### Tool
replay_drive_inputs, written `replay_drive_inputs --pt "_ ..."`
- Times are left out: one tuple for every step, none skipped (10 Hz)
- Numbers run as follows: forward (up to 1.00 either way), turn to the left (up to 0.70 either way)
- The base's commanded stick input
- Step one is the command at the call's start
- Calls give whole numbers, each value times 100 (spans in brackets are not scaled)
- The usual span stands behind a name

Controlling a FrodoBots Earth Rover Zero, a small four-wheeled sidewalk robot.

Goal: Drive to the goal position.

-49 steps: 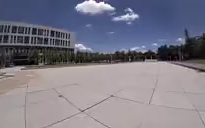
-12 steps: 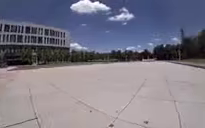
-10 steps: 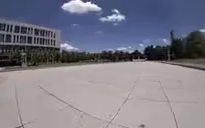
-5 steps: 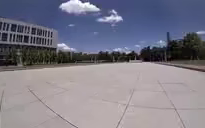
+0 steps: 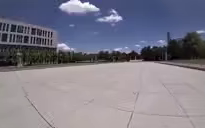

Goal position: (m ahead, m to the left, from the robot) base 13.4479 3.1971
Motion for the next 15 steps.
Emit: replay_drive_inputs --pt "50 0" --pt "50 0" --pt "50 0" --pt "50 0" --pt "50 0" --pt "50 0" --pt "50 0" --pt "50 0" --pt "50 0" --pt "50 0" --pt "50 0" --pt "50 0" --pt "50 0" --pt "50 0" --pt "50 0"
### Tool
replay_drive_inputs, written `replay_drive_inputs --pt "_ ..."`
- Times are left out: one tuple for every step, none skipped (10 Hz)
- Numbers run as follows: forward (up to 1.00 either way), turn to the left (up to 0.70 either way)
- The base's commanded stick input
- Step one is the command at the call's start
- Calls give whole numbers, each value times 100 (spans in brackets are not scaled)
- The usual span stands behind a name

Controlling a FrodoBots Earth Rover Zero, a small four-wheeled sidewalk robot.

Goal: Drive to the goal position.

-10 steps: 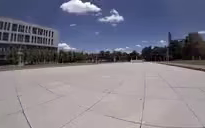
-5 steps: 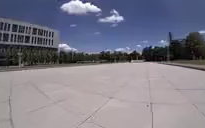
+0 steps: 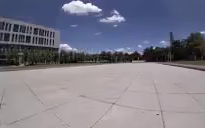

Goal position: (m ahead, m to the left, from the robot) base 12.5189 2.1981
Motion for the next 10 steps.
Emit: replay_drive_inputs --pt "50 0" --pt "50 0" --pt "50 0" --pt "50 0" --pt "50 0" --pt "50 0" --pt "50 0" --pt "50 0" --pt "50 0" --pt "50 0"
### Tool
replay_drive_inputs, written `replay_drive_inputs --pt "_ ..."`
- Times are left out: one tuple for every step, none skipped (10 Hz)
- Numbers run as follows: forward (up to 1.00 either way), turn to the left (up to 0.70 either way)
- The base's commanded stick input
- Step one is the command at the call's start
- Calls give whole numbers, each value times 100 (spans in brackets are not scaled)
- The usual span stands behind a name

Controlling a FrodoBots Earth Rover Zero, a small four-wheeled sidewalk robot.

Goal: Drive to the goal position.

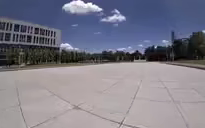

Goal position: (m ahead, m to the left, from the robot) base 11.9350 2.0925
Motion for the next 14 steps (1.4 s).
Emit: replay_drive_inputs --pt "50 0" --pt "50 0" --pt "50 0" --pt "50 0" --pt "50 0" --pt "50 0" --pt "50 0" --pt "50 0" --pt "50 0" --pt "50 0" --pt "50 0" --pt "50 0" --pt "50 0" --pt "50 0"
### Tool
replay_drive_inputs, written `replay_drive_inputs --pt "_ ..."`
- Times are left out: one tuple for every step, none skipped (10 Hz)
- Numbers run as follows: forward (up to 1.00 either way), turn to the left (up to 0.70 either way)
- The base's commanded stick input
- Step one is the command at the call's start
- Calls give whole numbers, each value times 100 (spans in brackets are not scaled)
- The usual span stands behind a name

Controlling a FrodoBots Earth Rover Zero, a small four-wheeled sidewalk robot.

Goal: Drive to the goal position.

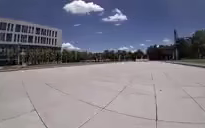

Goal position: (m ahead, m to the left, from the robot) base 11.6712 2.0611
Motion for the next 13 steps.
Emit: replay_drive_inputs --pt "50 0" --pt "50 0" --pt "50 0" --pt "50 0" --pt "50 0" --pt "50 0" --pt "50 0" --pt "50 0" --pt "50 0" --pt "50 0" --pt "50 0" --pt "50 0" --pt "50 0"
